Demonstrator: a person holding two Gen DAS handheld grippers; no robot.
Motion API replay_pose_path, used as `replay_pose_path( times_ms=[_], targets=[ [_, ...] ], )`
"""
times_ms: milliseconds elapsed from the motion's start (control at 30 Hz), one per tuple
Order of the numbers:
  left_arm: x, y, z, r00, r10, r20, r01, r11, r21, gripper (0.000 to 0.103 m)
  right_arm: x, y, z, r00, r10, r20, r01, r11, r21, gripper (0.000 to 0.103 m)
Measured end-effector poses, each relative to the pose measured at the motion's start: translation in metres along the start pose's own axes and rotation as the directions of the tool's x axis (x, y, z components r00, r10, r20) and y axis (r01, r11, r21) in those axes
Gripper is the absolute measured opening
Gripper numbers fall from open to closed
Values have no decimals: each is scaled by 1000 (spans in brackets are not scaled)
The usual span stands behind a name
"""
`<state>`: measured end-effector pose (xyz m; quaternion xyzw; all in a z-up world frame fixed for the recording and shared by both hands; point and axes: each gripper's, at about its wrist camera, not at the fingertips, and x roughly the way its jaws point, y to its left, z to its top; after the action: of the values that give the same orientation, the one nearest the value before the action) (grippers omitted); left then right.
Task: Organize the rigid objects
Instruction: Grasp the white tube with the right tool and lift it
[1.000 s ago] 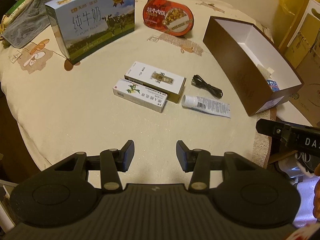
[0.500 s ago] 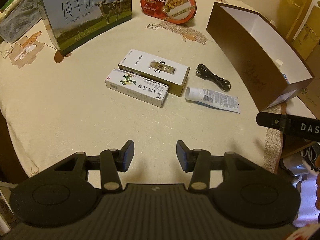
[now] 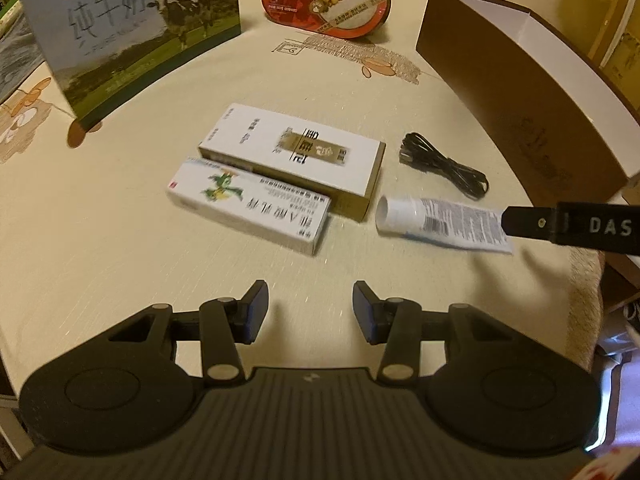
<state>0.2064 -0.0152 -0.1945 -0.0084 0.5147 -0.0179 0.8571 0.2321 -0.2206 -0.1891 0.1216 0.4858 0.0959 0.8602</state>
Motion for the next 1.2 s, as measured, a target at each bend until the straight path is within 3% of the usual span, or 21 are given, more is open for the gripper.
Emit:
replay_pose_path(
  times_ms=[67,267,667,933,1000,1200],
  targets=[
    [10,-1,5,1000,-5,0,5,1000,-9,42,12,0,5,1000,-3,-10,2,1000,-15,40],
    [33,1,14,1000,16,6,-15,999,-38,42,41,-6,18,1000,-1,-20,1,1000,-15,31],
    [38,47,16,993,119,14,-115,982,-148,42,73,-14,30,998,15,-64,-17,999,-28,30],
    [30,95,-6,976,215,-28,-216,957,-192,42,62,-14,6,992,54,-117,-54,999,0,31],
    [26,101,-11,975,221,-35,-223,955,-198,42,59,-11,-3,987,80,-140,-79,997,12,31],
    [15,100,-21,982,186,-35,-189,964,-189,42,46,13,-12,988,93,-121,-110,984,-138,32]
  ],
)
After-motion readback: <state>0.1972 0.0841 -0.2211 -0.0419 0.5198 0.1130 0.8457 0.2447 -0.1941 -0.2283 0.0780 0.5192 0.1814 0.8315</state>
